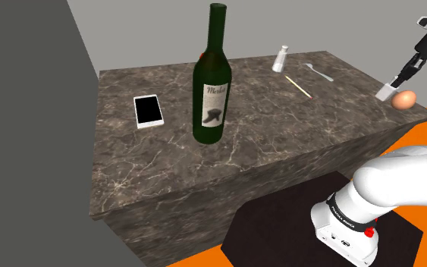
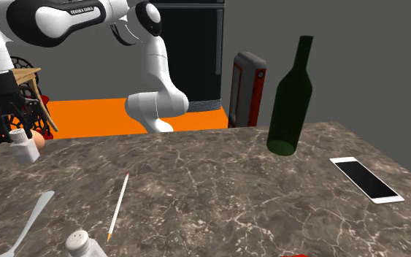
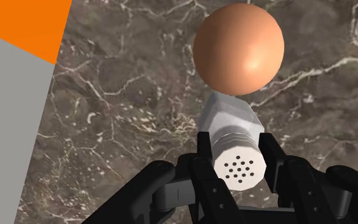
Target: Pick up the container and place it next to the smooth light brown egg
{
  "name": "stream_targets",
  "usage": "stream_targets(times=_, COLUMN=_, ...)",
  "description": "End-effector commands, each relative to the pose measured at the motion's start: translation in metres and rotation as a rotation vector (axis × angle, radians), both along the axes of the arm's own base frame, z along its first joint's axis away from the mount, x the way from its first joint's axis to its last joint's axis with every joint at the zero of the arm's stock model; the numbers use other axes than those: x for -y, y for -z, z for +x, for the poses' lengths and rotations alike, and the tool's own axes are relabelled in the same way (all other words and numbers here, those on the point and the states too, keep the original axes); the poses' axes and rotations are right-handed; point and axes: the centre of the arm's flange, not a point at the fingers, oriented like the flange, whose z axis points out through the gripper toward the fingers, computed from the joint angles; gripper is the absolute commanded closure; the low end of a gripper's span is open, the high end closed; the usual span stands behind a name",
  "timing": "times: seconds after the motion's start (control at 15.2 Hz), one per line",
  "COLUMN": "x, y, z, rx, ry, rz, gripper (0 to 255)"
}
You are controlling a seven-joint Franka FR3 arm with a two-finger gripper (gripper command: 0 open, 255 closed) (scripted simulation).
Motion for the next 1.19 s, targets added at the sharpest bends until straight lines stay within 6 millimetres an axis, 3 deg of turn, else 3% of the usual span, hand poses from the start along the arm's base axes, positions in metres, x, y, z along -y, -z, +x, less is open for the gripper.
stream_targets(times=0.0, x=0.000, y=0.000, z=0.000, rx=0.000, ry=0.000, rz=0.000, gripper=0)
stream_targets(times=0.33, x=0.000, y=0.000, z=0.000, rx=0.000, ry=0.000, rz=0.000, gripper=0)
stream_targets(times=0.59, x=-0.002, y=-0.050, z=-0.003, rx=0.000, ry=0.000, rz=0.000, gripper=0)
stream_targets(times=1.12, x=-0.002, y=-0.050, z=-0.003, rx=0.000, ry=0.000, rz=0.000, gripper=0)
